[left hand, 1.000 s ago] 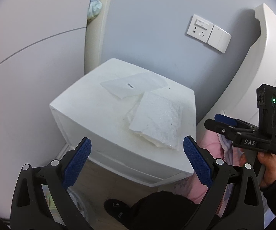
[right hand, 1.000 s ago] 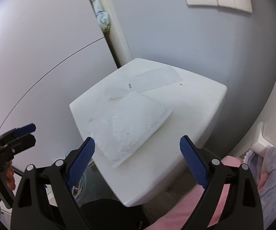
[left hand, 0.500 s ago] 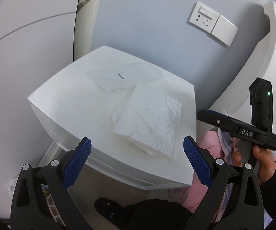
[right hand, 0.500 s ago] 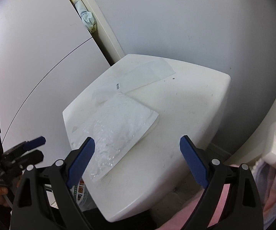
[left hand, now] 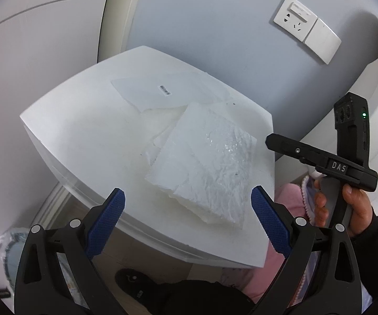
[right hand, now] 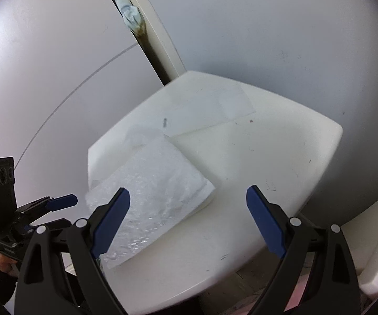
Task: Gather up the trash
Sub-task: 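Reach the open left tool toward the white bubble-wrap sheet, then close the left tool on the edge of the bubble-wrap sheet, then lift the bubble-wrap sheet off the cabinet with the left tool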
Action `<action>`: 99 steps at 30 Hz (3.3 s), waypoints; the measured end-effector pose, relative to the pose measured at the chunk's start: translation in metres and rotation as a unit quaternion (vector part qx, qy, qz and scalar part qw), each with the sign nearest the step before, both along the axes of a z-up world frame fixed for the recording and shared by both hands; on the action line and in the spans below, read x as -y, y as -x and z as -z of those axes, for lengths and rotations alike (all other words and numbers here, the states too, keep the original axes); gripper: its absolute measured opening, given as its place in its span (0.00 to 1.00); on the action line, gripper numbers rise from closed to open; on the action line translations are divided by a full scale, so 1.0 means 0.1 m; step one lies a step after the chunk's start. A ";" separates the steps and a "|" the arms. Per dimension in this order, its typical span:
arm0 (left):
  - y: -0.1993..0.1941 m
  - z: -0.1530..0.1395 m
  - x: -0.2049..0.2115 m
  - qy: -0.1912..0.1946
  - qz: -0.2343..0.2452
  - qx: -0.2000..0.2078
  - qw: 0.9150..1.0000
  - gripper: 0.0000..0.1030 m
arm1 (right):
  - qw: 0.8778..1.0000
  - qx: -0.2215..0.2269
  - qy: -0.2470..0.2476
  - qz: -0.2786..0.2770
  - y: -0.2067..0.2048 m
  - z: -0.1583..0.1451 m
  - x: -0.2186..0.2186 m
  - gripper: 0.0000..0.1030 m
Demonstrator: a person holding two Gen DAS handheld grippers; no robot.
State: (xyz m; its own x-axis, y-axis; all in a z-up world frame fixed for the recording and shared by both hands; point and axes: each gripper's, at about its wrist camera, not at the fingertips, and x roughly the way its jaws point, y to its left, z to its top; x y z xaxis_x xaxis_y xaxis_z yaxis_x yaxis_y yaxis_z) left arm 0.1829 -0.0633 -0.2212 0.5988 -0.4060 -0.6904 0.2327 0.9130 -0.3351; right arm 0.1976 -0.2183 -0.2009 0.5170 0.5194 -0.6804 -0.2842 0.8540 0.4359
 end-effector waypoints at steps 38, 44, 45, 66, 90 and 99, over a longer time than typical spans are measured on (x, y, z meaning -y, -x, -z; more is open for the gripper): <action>-0.21 0.26 -0.01 0.060 -0.043 0.001 0.997 0.71 | 0.997 -0.011 -0.040 -0.060 -0.27 0.23 -0.22 0.66; -0.23 0.28 0.04 0.064 -0.038 0.001 0.997 0.61 | 0.997 -0.012 -0.041 -0.065 -0.21 0.24 -0.25 0.56; -0.23 0.28 0.04 0.065 -0.037 0.001 0.997 0.57 | 0.997 -0.011 -0.042 -0.065 -0.21 0.24 -0.25 0.56; -0.07 0.17 -0.01 0.065 -0.039 0.016 0.997 0.23 | 0.999 0.016 -0.009 -0.046 -0.07 0.05 -0.26 0.26; 0.62 -0.42 -0.95 0.055 -0.094 0.069 0.992 0.23 | 0.991 0.086 0.003 -0.105 0.25 -0.70 -1.19 0.26; 0.98 -0.62 -1.69 0.047 -0.132 0.086 0.986 0.23 | 0.983 0.109 0.007 -0.149 0.42 -0.90 -1.87 0.26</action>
